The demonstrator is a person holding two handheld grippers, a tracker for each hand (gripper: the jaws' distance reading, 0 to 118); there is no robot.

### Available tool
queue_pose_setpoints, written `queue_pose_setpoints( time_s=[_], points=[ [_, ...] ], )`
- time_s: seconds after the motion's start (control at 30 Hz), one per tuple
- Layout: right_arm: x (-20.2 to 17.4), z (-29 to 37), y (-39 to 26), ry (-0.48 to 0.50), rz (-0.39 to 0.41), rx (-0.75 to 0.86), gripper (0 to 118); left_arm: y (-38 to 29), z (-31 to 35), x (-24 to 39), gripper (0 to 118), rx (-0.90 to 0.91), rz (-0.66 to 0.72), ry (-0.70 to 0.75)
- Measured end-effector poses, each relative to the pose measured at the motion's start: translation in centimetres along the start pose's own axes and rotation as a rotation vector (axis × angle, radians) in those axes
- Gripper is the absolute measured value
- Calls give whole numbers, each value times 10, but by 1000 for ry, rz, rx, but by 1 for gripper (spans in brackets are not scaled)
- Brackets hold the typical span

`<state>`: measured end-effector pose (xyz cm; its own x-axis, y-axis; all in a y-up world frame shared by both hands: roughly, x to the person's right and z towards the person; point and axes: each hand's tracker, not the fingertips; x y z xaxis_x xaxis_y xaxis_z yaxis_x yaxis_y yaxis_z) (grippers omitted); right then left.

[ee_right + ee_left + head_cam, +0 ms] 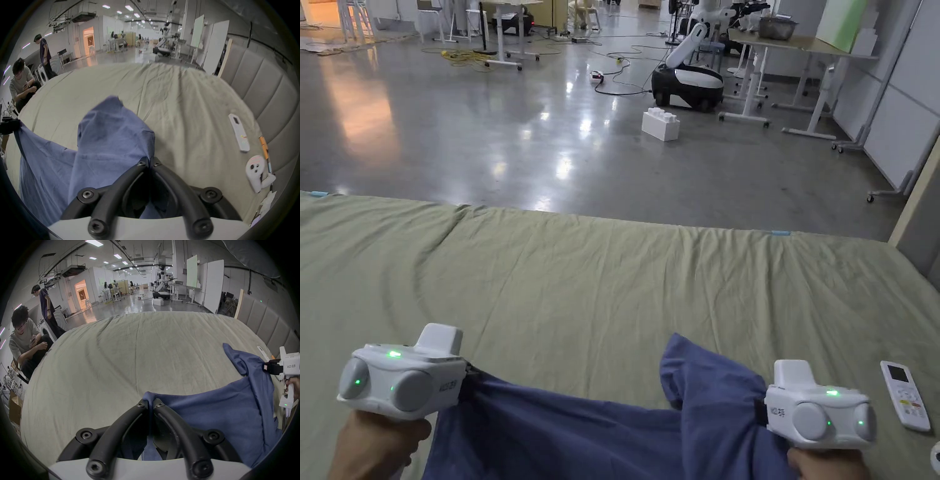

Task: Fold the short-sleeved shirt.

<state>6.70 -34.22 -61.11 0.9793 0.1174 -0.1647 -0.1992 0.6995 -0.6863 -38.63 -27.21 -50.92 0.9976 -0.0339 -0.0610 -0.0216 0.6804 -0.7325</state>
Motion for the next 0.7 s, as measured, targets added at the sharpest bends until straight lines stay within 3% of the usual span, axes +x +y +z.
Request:
queue_pose_setpoints(
  time_s=[0.23,0.7],
  points=[
    [24,80,31,-50,-1,164,2,21,37,-18,5,87,36,6],
    [54,234,98,-107,-9,452,2,87,180,-56,5,349,60,85]
  ],
)
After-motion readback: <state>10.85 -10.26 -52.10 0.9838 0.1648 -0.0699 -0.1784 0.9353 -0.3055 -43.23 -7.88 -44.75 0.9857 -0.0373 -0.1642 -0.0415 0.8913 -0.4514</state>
